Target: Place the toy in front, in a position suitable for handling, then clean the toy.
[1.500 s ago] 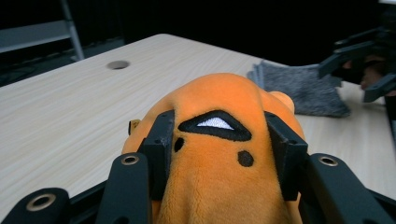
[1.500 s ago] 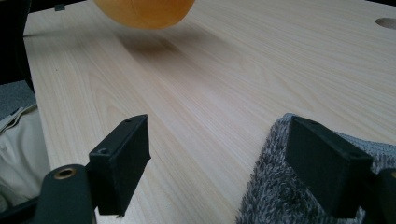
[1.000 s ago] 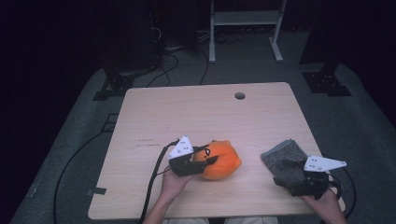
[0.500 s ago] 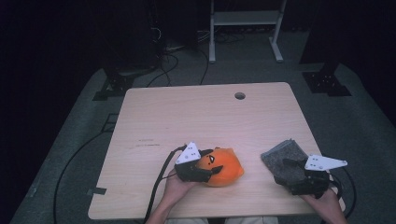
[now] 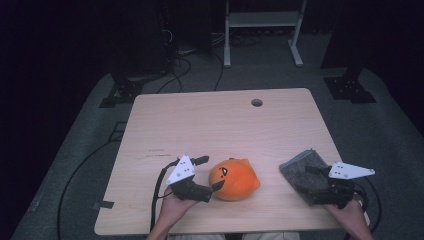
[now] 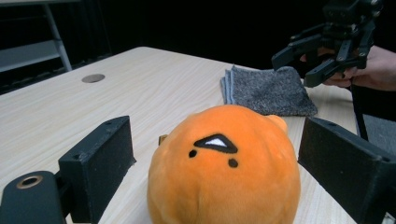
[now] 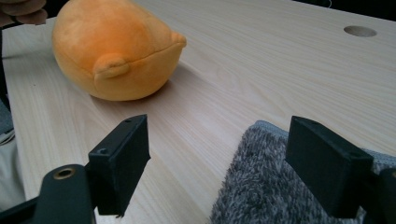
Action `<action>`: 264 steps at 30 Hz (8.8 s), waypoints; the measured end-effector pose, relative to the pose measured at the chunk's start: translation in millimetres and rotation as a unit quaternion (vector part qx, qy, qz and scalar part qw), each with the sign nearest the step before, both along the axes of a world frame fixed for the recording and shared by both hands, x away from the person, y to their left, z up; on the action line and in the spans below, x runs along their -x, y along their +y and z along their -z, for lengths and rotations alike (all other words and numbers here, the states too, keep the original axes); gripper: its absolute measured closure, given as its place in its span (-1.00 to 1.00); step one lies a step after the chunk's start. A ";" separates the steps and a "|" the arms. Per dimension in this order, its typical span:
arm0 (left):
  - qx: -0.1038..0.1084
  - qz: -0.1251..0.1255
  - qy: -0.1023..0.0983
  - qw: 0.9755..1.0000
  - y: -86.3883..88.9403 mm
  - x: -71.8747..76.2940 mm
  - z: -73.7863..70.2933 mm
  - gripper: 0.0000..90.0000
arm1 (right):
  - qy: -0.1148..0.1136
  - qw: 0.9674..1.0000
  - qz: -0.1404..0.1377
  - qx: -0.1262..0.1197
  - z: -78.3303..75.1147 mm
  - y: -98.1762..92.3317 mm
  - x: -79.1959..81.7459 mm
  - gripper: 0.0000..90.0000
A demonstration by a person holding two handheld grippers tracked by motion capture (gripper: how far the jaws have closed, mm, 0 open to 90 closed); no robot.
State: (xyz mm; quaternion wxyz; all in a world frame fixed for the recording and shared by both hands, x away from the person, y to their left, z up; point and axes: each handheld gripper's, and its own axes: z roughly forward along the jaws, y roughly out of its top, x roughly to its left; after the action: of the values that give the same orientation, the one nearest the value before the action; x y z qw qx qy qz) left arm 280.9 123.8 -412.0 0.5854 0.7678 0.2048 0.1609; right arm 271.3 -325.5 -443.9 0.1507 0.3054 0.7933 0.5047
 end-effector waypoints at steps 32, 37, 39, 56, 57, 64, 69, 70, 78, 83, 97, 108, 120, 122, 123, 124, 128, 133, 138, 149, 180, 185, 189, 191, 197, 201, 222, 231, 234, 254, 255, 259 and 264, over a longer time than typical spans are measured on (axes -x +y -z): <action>-0.008 -0.006 -0.007 1.000 9.4 2.9 4.5 -0.86 | 0.032 0.996 0.048 0.062 7.6 -5.5 -34.7 -0.45; -0.009 -0.002 -0.010 1.000 7.8 3.6 4.7 -0.86 | 0.041 0.995 0.050 0.079 9.1 -0.1 -41.0 -0.37; -0.010 0.001 -0.010 1.000 7.0 3.4 5.7 -0.86 | 0.062 0.992 0.050 0.101 13.5 3.3 -46.4 -0.35; -0.035 0.028 -0.012 0.999 -0.9 8.1 9.6 -0.85 | 0.073 0.989 -0.004 0.128 14.6 -4.7 -34.5 -0.27; -0.037 0.030 -0.013 0.999 -1.3 8.2 9.8 -0.85 | 0.077 0.989 -0.002 0.128 16.2 -5.1 -34.9 -0.25; -0.045 0.043 0.013 0.998 -2.6 4.2 15.4 -0.84 | 0.098 0.984 0.023 0.145 29.4 -3.0 -36.1 0.21; -0.052 0.051 0.022 0.997 -7.7 1.9 17.4 -0.84 | 0.114 0.983 0.056 0.132 28.3 -5.7 -39.4 0.68; -0.056 0.053 0.021 0.997 -9.4 1.4 17.8 -0.84 | 0.119 0.983 0.058 0.129 27.9 -6.3 -40.2 0.71; -0.079 0.052 0.024 0.995 -13.7 -4.7 22.5 -0.46 | 0.112 0.992 0.038 0.034 -3.8 0.6 -27.4 0.77; -0.070 0.050 0.025 0.996 -15.3 -8.7 24.7 -0.30 | 0.073 0.997 -0.017 -0.005 -26.7 39.6 -14.5 0.76; -0.078 0.063 0.022 0.995 -29.1 -11.7 29.0 -0.10 | 0.043 0.995 -0.091 0.020 -26.0 127.6 -17.1 0.76; -0.058 0.031 0.025 0.997 -25.1 -13.8 26.8 -0.47 | 0.060 0.996 -0.057 0.013 -13.2 104.3 -15.3 0.77; -0.079 0.049 0.064 0.994 -19.2 -20.2 33.5 -0.21 | 0.062 0.997 -0.040 0.009 -16.8 92.9 -16.7 0.77; -0.086 0.058 0.052 0.993 -20.8 -18.1 33.7 -0.18 | 0.065 0.997 -0.049 -0.013 -21.0 92.2 -20.6 0.77; -0.089 0.061 0.046 0.993 -22.0 -16.7 33.7 -0.18 | 0.057 0.997 -0.056 -0.015 -24.1 97.0 -21.0 0.77; -0.089 0.061 0.046 0.993 -22.0 -16.7 33.7 -0.18 | 0.057 0.997 -0.056 -0.015 -24.1 97.0 -21.0 0.77; -0.080 0.056 0.051 0.994 -22.8 -16.4 29.4 -0.63 | 0.056 0.995 -0.080 -0.007 -25.8 124.4 -26.1 0.77; -0.071 0.053 0.067 0.994 -22.4 -18.9 31.7 -0.45 | 0.052 0.994 -0.096 -0.010 -20.0 130.6 -17.7 0.76; -0.080 0.058 0.056 0.993 -22.8 -14.7 32.8 -0.27 | 0.069 0.994 -0.081 0.000 -11.3 113.2 -18.4 0.77; -0.044 0.046 0.085 0.994 -15.7 -20.8 28.1 -0.69 | 0.067 0.993 -0.094 -0.023 -15.9 130.0 -24.7 0.76; -0.098 0.076 0.034 0.992 -13.6 -7.0 37.9 -0.03 | 0.110 0.991 -0.076 -0.021 -13.0 121.4 -58.6 0.77; -0.096 0.077 0.033 0.992 -14.7 -7.7 36.9 -0.07 | 0.095 0.991 -0.092 -0.025 -18.1 123.6 -49.3 0.76; -0.067 0.035 0.088 0.993 -11.6 -15.9 28.2 -0.82 | 0.094 0.991 -0.092 -0.016 -15.4 126.0 -45.2 0.77; -0.061 0.037 0.097 0.993 -11.3 -17.2 29.8 -0.83 | 0.090 0.991 -0.095 -0.011 -16.0 124.8 -42.5 0.77; -0.075 0.073 0.089 0.990 -18.2 -18.1 31.4 -0.10 | 0.095 0.990 -0.101 -0.018 -15.2 116.9 -37.5 0.77; -0.129 0.039 -0.051 0.990 -18.3 -6.3 19.2 0.00 | 0.080 0.989 -0.102 -0.064 -29.0 123.1 -47.8 0.77; -0.117 0.064 -0.047 0.990 -20.3 -1.9 27.1 0.02 | 0.095 0.993 -0.066 -0.016 -16.8 109.7 -51.8 0.77; -0.124 0.068 -0.045 0.989 -17.1 -0.4 28.7 0.03 | 0.077 0.991 -0.102 -0.029 -27.4 141.4 -58.3 0.77; -0.118 0.066 -0.036 0.990 -15.3 -2.5 30.3 0.04 | 0.098 0.993 -0.065 -0.017 -16.5 119.2 -60.3 0.77; -0.097 0.044 0.013 0.994 -7.0 -12.8 32.9 0.02 | 0.088 0.993 -0.074 0.007 -9.0 125.3 -33.7 0.77; -0.097 0.044 0.013 0.994 -7.0 -12.8 32.9 0.02 | 0.088 0.993 -0.074 0.007 -9.0 125.3 -33.7 0.77; -0.106 0.055 -0.010 0.993 -13.6 -9.5 29.5 0.01 | 0.091 0.994 -0.064 -0.014 -15.0 115.3 -31.5 0.77; -0.114 0.061 -0.023 0.991 -21.4 -5.8 26.9 -0.07 | 0.051 0.994 -0.095 -0.012 -37.5 150.3 -32.8 0.77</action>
State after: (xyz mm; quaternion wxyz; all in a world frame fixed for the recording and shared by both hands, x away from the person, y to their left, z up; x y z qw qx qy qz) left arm 286.7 102.4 -438.9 0.5071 0.8369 0.1241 0.1647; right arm 304.0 -175.2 -406.4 0.0577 0.2563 0.8193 0.5096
